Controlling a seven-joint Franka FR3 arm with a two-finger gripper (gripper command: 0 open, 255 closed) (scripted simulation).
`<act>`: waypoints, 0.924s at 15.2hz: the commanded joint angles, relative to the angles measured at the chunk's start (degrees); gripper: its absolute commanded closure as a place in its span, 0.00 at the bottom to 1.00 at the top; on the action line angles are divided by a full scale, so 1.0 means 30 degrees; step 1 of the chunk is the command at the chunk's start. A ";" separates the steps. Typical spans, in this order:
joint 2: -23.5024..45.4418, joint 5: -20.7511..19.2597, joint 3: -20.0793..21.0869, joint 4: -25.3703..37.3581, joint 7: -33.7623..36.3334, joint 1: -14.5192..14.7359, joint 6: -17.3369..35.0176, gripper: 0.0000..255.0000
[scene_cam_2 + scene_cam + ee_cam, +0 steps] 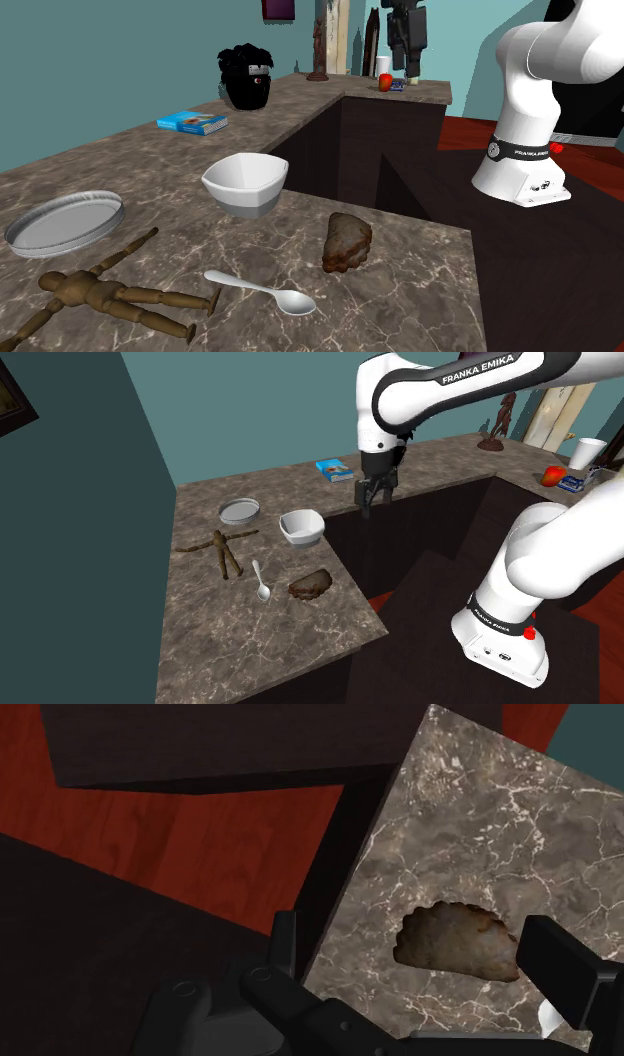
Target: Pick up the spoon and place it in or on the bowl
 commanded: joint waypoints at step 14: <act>0.9912 0.1670 0.2156 0.3552 0.4791 0.0856 0.7662 0.00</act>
